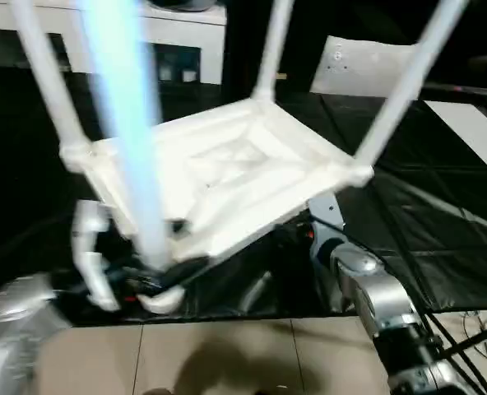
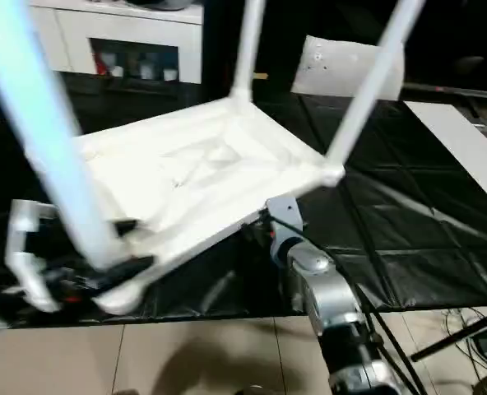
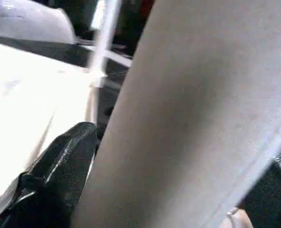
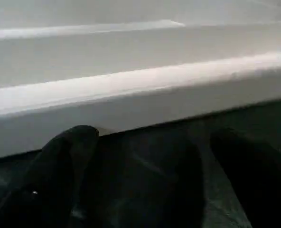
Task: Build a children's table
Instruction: Rotate table base
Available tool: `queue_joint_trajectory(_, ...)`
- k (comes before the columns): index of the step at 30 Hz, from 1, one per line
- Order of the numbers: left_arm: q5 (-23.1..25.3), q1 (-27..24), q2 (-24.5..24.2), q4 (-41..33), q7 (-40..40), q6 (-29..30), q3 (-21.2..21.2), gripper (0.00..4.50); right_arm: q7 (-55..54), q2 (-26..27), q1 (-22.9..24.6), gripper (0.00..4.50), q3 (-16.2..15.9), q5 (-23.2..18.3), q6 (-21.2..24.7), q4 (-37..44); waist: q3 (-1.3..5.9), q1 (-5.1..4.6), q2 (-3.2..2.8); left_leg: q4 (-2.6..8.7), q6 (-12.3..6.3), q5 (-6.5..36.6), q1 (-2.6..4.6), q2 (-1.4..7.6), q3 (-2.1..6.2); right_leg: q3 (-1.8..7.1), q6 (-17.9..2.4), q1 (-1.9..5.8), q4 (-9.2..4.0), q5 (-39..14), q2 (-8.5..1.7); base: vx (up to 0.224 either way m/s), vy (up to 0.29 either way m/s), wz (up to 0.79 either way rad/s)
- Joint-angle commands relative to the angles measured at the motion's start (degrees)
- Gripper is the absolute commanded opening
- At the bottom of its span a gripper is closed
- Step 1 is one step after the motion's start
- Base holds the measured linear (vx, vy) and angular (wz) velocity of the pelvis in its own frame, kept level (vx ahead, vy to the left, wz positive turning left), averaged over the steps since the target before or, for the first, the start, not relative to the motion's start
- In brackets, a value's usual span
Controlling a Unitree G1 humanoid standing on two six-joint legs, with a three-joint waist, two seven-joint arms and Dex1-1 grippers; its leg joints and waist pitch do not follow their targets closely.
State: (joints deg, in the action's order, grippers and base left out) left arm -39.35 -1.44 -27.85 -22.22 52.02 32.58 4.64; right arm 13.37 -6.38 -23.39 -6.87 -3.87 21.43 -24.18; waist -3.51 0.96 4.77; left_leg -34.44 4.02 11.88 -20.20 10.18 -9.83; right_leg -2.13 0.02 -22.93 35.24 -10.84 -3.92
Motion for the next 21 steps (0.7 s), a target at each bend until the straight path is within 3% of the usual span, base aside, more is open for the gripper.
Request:
queue_joint_trajectory(1, 1.1, 3.2, 2.4, -1.2, -1.5, 0.6, -5.4, 4.45, 0.7, 2.2, -3.3, 4.5, -0.4, -0.6, -2.8, -2.6, 2.23, -0.21, -1.38, 5.17, 3.27, 14.3, 0.11, 2.32, 0.6, 2.63, -8.4, 1.8, -3.73, -12.9, -2.91, 0.0, 0.0, 0.0)
queue_joint_trajectory(4, 1.6, 5.8, 4.7, -0.6, -2.8, 0.4, -8.2, 4.45, 0.7, 3.4, -5.3, 4.5, -0.1, -0.7, -4.0, -5.0, 2.65, -0.57, -1.3, 4.84, 3.13, 11.2, -0.34, 2.29, 0.54, 2.65, -8.9, 2.35, -3.43, -9.6, -3.0, 0.0, 0.0, 0.0)
queue_joint_trajectory(8, 2.5, 8.3, 7.1, 0.5, -3.3, -0.1, -10.7, 4.45, 0.8, 4.0, -7.1, 4.5, 0.2, -0.2, -5.5, -7.7, 2.85, -0.83, -1.15, 4.33, 2.36, 7.3, -0.31, 2.17, 0.04, 2.63, -10.3, 2.54, -3.1, -4.1, -2.57, 0.0, 0.0, 0.0)
queue_joint_trajectory(9, 3.4, 10.3, 9.6, 2.0, -3.3, -0.6, -12.7, 4.45, 1.9, 4.2, -7.8, 4.5, 0.0, -0.2, -6.2, -8.7, 2.88, -0.85, -1.07, 4.31, 2.13, 7.0, -0.33, 2.19, 0.01, 2.66, -10.4, 2.61, -3.04, -3.6, -2.57, 0.0, 0.0, 0.0)
queue_joint_trajectory(17, 7.2, 17.8, 19.2, 8.8, -5.1, -5.1, -19.7, 4.45, 3.4, 5.3, -9.0, 4.5, -0.4, 0.2, -8.5, -11.8, 2.73, -0.99, -0.93, 4.25, 1.34, 7.8, -0.34, 2.35, 0.03, 2.56, -10.9, 2.66, -3.48, -6.2, -2.63, 0.0, 0.0, 0.0)
queue_joint_trajectory(21, 8.4, 20.4, 22.8, 13.5, -4.6, -7.3, -20.4, 4.45, 2.8, 5.7, -9.6, 4.5, 0.4, 0.0, -9.1, -13.4, 2.74, -1.0, -0.72, 4.22, 1.2, 8.7, -0.51, 2.38, 0.12, 2.56, -10.4, 2.78, -3.8, -8.7, -2.87, 0.0, 0.0, 0.0)
